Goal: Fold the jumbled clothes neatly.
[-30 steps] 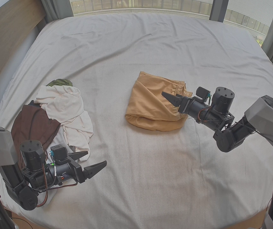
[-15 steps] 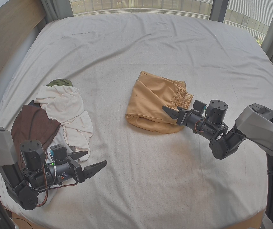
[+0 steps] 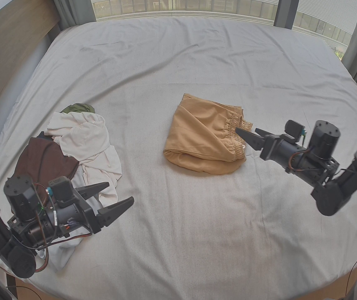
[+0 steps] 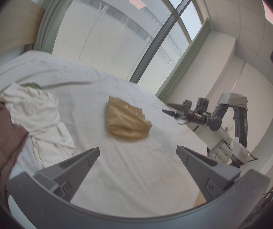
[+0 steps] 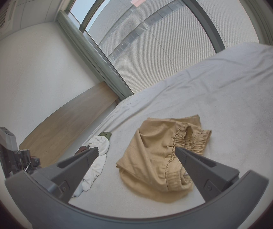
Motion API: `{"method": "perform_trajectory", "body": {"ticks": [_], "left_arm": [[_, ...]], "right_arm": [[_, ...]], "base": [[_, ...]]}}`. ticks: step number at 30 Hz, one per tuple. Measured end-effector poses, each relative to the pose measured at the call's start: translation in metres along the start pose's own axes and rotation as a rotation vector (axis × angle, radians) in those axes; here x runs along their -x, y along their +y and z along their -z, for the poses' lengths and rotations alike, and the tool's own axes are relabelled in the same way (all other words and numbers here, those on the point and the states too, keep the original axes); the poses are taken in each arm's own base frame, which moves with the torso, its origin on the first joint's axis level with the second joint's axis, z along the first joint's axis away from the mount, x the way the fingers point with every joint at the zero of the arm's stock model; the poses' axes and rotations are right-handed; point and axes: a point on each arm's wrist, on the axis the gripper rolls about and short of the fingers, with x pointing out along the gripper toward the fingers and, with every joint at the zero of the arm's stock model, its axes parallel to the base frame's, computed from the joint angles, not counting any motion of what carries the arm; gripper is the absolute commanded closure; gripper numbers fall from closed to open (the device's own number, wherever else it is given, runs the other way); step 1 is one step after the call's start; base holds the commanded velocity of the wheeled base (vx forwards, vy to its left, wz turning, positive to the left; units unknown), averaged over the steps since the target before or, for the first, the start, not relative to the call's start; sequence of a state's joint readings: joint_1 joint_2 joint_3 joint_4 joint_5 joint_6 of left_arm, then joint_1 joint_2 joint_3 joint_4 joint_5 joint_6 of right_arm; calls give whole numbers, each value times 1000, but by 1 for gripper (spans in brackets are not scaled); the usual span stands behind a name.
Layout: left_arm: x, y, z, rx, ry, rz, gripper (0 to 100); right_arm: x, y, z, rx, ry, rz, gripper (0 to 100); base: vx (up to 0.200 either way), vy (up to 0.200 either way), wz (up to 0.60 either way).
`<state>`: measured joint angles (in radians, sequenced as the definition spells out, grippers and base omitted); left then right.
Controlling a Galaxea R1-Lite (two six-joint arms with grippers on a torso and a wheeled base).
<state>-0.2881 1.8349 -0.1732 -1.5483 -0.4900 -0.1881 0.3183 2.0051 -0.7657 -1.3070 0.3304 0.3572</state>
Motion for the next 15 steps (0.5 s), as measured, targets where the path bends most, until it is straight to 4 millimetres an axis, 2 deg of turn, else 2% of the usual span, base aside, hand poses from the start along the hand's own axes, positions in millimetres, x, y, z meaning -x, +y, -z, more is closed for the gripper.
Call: {"method": "perform_trajectory", "body": {"ticks": [7,12,15], "left_arm": [[38,-32,-29,-40,-138,54,0],[73,-56,-42,-68,-228,82,0],[92,-66,-44,-73,-250,87,0]], "right_arm": [[82,36,-25,65,-23,7,0],[141,56,-36,110,-73,23,0],[169,61,-39,130,-102,52,0]], "base": [[0,0,0],[0,0,0],[0,0,0]]}}
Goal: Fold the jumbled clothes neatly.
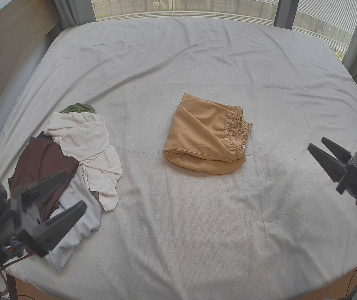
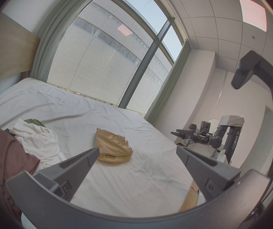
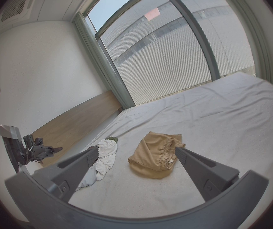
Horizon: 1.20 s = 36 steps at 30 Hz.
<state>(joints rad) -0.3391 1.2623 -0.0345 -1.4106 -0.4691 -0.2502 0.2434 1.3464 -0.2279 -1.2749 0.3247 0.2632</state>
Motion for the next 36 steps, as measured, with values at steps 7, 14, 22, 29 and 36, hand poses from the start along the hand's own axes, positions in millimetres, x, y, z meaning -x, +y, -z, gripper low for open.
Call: {"method": "perform_trajectory", "body": {"ticks": [7,14,22,29,36], "left_arm": [[44,-21,3,45,68,-58,0],[82,-36,13,65,100,-126,0],[119,-50,34,66,102,-220,0],[136,-54,53,41,117,-403,0],[145,-59,65,-77,92,-610,0]], "right_arm": [[60,11,-3,40,-41,80,0],[111,27,6,48,-22,136,0],[169,43,50,47,112,245,0],[193,44,76,181,105,518,0],[200,46,80,296,63,584,0]], "base": [[0,0,0],[0,0,0],[0,0,0],[0,0,0],[0,0,0]]}}
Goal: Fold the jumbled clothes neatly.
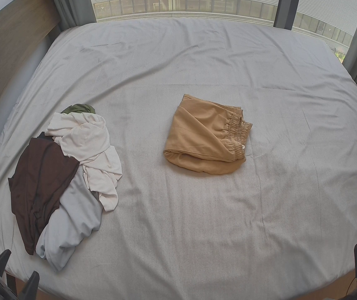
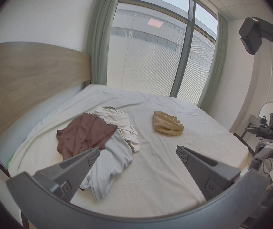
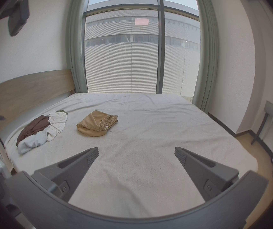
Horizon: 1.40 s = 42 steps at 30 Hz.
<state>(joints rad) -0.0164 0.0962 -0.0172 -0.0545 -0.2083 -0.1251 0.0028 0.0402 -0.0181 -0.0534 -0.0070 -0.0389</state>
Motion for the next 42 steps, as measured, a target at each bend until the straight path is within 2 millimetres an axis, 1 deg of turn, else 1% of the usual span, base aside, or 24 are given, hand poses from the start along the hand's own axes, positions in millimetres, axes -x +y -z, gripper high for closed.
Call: {"method": "perform_trajectory", "body": {"ticks": [4,9,12,15,20,26,31,40,42], "left_arm": [[4,0,1,-14,-51,-49,0],[6,1,1,-50,-82,-139,0],[7,2,5,-140,-56,-187,0],[7,3,8,-162,-23,-206,0],[7,4,8,-145,-29,-215,0],[7,4,7,-137,-36,-218,0],[7,4,7,-135,-38,-218,0],[7,4,7,-136,-38,-218,0],[7,4,7,-136,-38,-218,0]], "right_arm": [[2,1,1,4,-17,-47,0],[2,1,1,13,-25,-38,0],[2,1,1,17,-25,-28,0],[3,1,1,4,-25,-15,0],[3,-1,4,-26,3,56,0],[2,0,3,-38,-5,12,0],[3,-1,6,-29,19,67,0],[3,2,2,-25,-16,-64,0],[3,2,2,-27,-17,-69,0]], "base": [[0,0,0],[0,0,0],[0,0,0],[0,0,0],[0,0,0],[0,0,0],[0,0,0],[0,0,0],[0,0,0]]}}
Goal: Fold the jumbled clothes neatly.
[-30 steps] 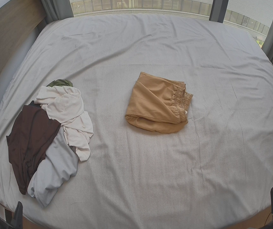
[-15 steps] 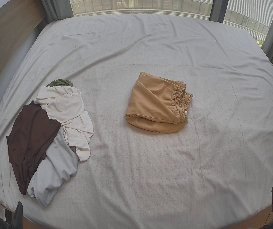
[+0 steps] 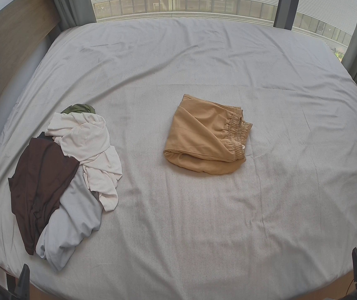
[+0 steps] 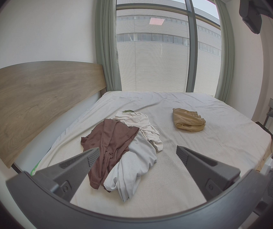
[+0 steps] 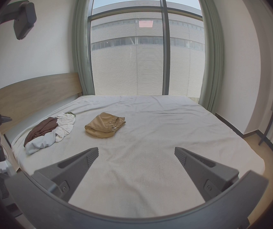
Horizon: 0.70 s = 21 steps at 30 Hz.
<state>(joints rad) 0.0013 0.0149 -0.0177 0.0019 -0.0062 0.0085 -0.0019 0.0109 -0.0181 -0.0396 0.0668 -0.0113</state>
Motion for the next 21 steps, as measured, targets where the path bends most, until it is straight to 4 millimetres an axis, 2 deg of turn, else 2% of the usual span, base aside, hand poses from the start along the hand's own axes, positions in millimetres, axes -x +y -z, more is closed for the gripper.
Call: {"method": "perform_trajectory", "body": {"ticks": [6,21], "left_arm": [[0,0,0,0,0,0,0],[0,0,0,0,0,2,0]], "right_arm": [[0,-2,2,-12,23,112,0],[0,-1,4,-3,43,60,0]], "base": [[0,0,0],[0,0,0]]}}
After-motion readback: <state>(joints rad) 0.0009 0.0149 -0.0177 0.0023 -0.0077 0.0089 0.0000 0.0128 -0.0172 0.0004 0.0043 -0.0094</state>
